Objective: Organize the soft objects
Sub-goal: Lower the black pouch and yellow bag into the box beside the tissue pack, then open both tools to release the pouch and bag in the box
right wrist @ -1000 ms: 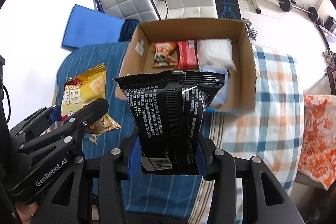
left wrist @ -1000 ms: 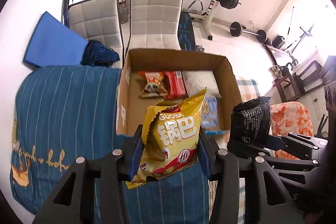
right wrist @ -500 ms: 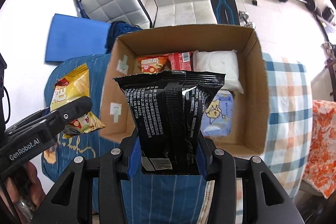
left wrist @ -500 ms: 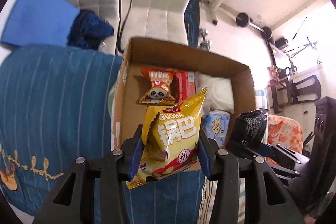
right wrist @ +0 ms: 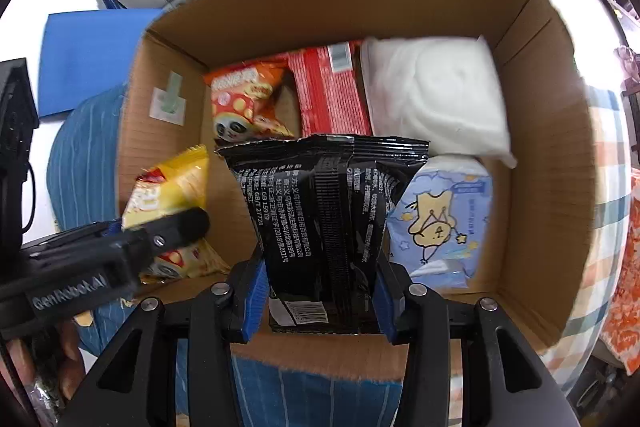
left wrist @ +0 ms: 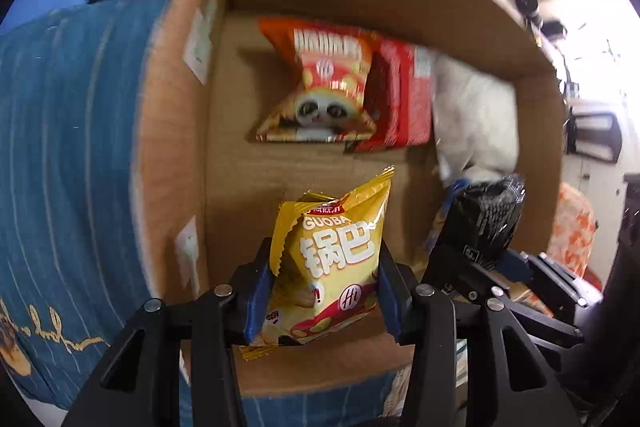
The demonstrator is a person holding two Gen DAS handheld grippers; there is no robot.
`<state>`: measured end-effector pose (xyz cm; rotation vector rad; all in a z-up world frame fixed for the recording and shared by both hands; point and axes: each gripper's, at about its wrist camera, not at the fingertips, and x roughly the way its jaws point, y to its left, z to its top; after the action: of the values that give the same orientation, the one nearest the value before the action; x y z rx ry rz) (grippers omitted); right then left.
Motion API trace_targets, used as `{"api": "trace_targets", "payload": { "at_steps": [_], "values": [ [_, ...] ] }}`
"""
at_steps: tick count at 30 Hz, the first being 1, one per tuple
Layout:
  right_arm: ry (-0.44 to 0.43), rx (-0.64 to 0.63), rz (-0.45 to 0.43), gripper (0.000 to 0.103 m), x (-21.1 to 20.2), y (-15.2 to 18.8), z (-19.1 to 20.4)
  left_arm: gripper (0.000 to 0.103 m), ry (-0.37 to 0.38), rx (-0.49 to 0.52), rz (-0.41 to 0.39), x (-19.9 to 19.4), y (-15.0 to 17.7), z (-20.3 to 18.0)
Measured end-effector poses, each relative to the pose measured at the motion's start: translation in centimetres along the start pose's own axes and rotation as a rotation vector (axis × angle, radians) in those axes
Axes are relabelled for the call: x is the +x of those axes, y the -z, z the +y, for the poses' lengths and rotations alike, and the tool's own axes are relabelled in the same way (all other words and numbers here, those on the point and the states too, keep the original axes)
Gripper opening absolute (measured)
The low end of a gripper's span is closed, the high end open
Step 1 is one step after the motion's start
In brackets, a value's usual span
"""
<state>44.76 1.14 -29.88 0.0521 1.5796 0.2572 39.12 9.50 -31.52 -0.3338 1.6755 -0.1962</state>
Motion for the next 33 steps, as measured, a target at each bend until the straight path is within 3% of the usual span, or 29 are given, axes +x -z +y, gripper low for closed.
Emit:
{"api": "trace_targets", "payload": {
  "at_steps": [3, 14, 19, 26, 30, 33],
  "values": [
    [0.009, -0.008, 0.017, 0.047, 1.5, 0.2, 0.1, 0.043, -0.042, 0.038, 0.0, 0.6, 0.0, -0.6],
    [0.007, 0.019, 0.075, 0.048, 5.5, -0.1, -1.6, 0.044, 0.029, 0.009, 0.079, 2.1, -0.4, -0.7],
    [-0.017, -0.007, 0.095, 0.049, 6.4, -0.3, -1.4, 0.045, 0.003, 0.001, 0.087, 1.7, -0.2, -0.4],
    [-0.017, -0.014, 0.126, 0.051, 7.2, -1.0, -1.7, 0.058, -0.038, 0.028, 0.046, -0.4, -0.5, -1.7],
    [-0.01, -0.011, 0.138, 0.054, 7.3, -1.2, -2.5, 0.059, -0.057, 0.033, 0.014, -1.3, -0.2, -2.5],
    [-0.011, -0.014, 0.149, 0.064, 7.2, -1.0, -3.0, 0.071, -0.071, 0.033, -0.018, -2.2, 0.3, -2.6]
  ]
}}
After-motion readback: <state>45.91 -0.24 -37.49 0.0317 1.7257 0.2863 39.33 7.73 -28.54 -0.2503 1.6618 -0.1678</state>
